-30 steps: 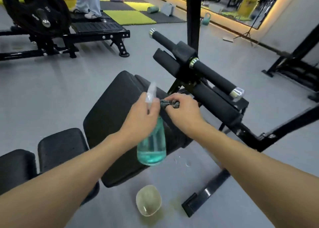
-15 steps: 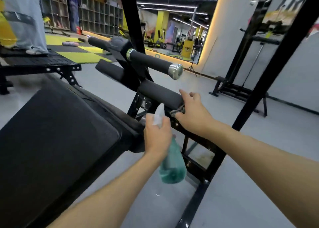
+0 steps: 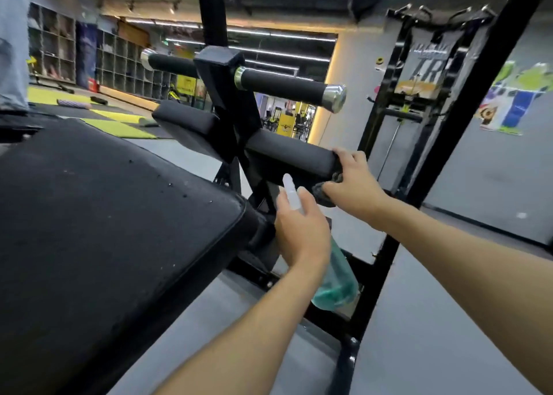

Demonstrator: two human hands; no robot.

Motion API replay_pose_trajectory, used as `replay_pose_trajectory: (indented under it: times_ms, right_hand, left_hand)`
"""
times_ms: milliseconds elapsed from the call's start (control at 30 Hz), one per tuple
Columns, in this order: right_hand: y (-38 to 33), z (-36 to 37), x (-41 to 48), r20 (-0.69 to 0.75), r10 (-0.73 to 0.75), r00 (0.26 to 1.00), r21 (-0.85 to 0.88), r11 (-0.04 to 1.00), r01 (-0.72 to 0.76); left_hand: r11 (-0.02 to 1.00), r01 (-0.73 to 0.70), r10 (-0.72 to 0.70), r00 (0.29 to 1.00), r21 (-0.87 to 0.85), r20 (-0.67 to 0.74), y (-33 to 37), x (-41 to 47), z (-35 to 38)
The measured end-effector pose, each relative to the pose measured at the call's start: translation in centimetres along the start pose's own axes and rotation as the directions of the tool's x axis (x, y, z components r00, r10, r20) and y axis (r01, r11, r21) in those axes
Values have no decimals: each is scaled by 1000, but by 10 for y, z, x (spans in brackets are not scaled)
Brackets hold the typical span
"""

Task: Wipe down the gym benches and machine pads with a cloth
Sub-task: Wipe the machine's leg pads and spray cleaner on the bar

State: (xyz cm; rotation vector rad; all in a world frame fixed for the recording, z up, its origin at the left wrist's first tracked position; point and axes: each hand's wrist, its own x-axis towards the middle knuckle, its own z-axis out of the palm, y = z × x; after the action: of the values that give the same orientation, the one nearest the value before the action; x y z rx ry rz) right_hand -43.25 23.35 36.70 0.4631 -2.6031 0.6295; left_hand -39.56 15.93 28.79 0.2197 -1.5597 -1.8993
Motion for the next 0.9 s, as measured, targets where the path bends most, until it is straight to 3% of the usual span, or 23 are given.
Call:
replay_pose_trajectory:
  times_ms: [167, 400, 667, 900]
  right_hand:
    - [1, -3, -2, -38, 12, 999, 11, 1000, -12]
    - [10, 13, 1, -141, 21, 990, 130, 992, -2]
    - [11, 13, 1, -114, 7, 993, 155, 988, 11]
    - [10, 14, 0, -126, 2, 992, 186, 982, 21]
  left_hand:
    - [984, 150, -152, 988, -91, -7, 8, 9, 7]
    - [993, 59, -54, 997, -107, 47, -10, 9, 9]
    - [950, 196, -200, 980, -245, 7, -1, 14, 11]
    - [932, 244, -250, 968, -269, 10, -1, 15, 15]
